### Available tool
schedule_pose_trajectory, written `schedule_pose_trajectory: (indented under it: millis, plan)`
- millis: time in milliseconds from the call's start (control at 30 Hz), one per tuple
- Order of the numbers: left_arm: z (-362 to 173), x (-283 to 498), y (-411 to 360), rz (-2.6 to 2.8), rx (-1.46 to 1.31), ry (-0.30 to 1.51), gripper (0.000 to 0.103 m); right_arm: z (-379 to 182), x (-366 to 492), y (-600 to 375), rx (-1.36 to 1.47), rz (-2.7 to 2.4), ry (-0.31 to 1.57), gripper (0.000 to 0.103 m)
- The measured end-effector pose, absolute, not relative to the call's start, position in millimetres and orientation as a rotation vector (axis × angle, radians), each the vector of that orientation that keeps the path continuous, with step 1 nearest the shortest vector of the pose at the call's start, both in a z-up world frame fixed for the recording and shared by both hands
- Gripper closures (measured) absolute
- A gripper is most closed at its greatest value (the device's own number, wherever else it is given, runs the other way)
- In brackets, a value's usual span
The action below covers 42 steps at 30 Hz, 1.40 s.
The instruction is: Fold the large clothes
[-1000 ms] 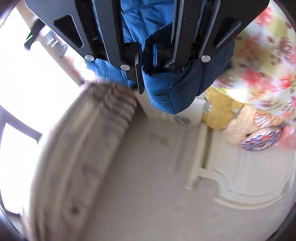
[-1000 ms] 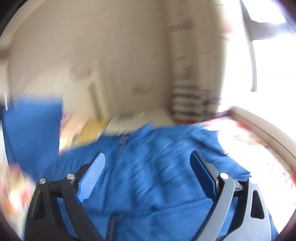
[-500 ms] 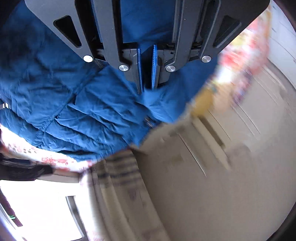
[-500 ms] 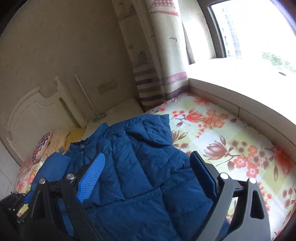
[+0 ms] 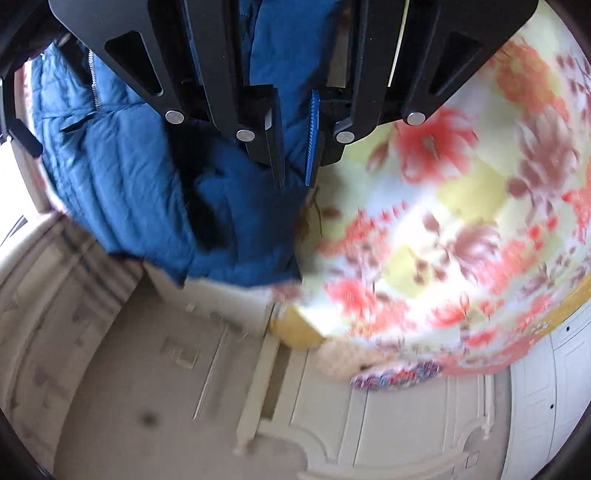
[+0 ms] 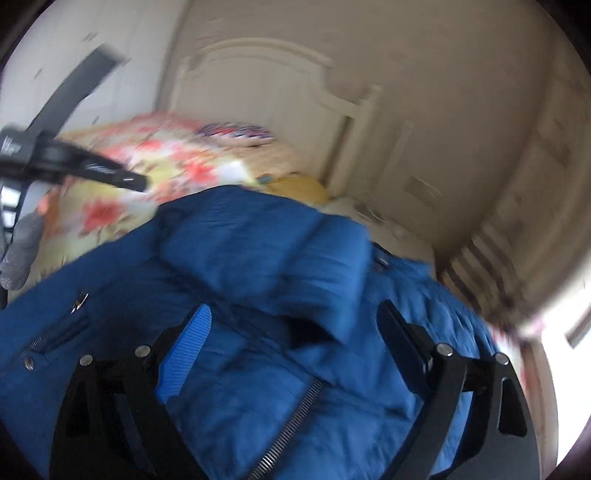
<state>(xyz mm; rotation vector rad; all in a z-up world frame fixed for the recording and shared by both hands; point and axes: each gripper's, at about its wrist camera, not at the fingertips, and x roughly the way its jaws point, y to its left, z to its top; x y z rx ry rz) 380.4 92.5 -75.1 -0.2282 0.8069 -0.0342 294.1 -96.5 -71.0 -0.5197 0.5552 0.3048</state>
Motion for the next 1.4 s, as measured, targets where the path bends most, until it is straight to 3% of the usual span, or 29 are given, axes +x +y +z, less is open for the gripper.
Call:
schedule_pose_trajectory:
  millis: [100, 200, 300, 333, 400, 500, 567, 667, 800, 900, 967, 1000, 1067, 1233, 1300, 1400]
  plan:
    - [-93, 385, 90, -0.028, -0.244, 0.817, 0.094, -83, 310, -63, -0.632, 0.330, 0.554, 0.016]
    - [-108, 380, 83, -0.018, -0.172, 0.817, 0.094, -96, 334, -44, -0.704, 0.325, 0.584, 0.028]
    - [-114, 377, 86, -0.026, -0.175, 0.817, 0.094, -85, 343, -56, -0.585, 0.427, 0.604, 0.065]
    - [-114, 376, 87, -0.027, -0.178, 0.811, 0.094, -73, 345, -70, -0.471, 0.455, 0.599, 0.074]
    - [-112, 374, 87, -0.018, -0.172, 0.798, 0.094, -43, 348, -119, -0.174, 0.441, 0.538, 0.082]
    - [-112, 373, 81, -0.015, -0.137, 0.788, 0.094, -22, 343, -225, 0.341, 0.335, 0.445, 0.083]
    - [-110, 371, 76, -0.013, -0.109, 0.775, 0.094, -39, 335, -298, 0.630, 0.204, 0.427, 0.083]
    - [-109, 371, 69, -0.014, -0.075, 0.769, 0.094, -76, 332, -352, 0.755, 0.052, 0.519, 0.077]
    - [-109, 370, 64, -0.010, -0.050, 0.771, 0.094, -116, 332, -370, 0.850, 0.043, 0.638, 0.040]
    - [-110, 371, 64, -0.002, -0.046, 0.777, 0.094, -122, 332, -366, 0.861, 0.052, 0.641, 0.039]
    - [-111, 371, 63, 0.007, -0.034, 0.778, 0.094, -122, 333, -364, 0.845, 0.051, 0.649, 0.047]
    - [-111, 371, 62, 0.010, -0.028, 0.778, 0.094, -123, 329, -369, 0.824, 0.051, 0.661, 0.074]
    - [-111, 371, 60, 0.015, -0.016, 0.780, 0.094, -112, 321, -364, 0.805, 0.073, 0.624, 0.084]
    - [-113, 373, 59, 0.020, -0.011, 0.792, 0.094, -84, 291, -361, 0.729, 0.099, 0.539, 0.086]
    - [-113, 373, 59, 0.021, -0.011, 0.792, 0.094, -95, 290, -364, 0.713, 0.047, 0.601, 0.086]
    - [-113, 373, 58, 0.021, -0.006, 0.788, 0.094, -125, 295, -373, 0.750, -0.023, 0.731, 0.077]
